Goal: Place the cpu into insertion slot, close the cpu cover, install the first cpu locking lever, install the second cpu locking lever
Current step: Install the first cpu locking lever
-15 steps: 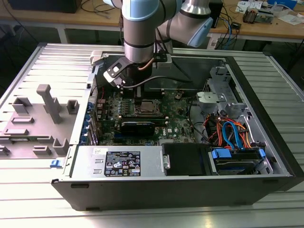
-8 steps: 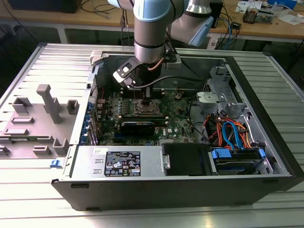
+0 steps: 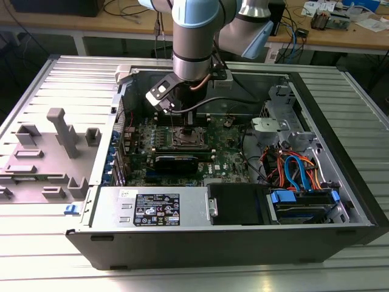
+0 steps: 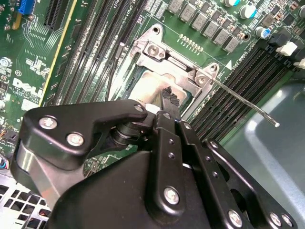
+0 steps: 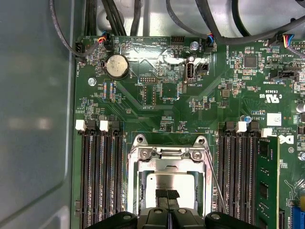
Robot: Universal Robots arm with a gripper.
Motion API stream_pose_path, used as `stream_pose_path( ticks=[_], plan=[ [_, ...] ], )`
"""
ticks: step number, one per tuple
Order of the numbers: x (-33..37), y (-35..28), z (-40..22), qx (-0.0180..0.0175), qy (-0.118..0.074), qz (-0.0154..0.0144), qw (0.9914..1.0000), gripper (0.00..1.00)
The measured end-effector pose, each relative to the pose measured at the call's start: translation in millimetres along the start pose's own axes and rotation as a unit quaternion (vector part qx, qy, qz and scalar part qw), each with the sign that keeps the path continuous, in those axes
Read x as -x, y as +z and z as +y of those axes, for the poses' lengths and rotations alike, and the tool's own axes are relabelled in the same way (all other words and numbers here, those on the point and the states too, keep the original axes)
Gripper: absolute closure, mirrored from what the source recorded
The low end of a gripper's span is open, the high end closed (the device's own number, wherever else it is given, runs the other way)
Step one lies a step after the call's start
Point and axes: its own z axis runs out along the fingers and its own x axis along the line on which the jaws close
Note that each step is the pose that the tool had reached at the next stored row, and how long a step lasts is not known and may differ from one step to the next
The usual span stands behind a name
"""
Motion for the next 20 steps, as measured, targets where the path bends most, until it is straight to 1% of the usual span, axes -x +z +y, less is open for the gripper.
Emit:
stream_pose_path(
  ticks=[9, 10, 11, 15, 17, 20],
  plan=[
    [0.0, 0.0, 0.1, 0.0, 0.0, 0.0, 1.0, 0.89],
    [0.0, -3.8, 0.2, 0.0, 0.0, 0.0, 1.0, 0.89],
    [0.0, -13.7, 0.2, 0.0, 0.0, 0.0001, 1.0, 0.89],
    [0.0, -23.8, 0.2, 0.0, 0.0, -0.0002, 1.0, 0.89],
    [0.1, -32.8, 0.2, 0.0, 0.0, -0.0008, 1.0, 0.89],
    [0.1, -41.9, 0.2, 0.0, 0.0, -0.0012, 1.0, 0.89]
  ],
)
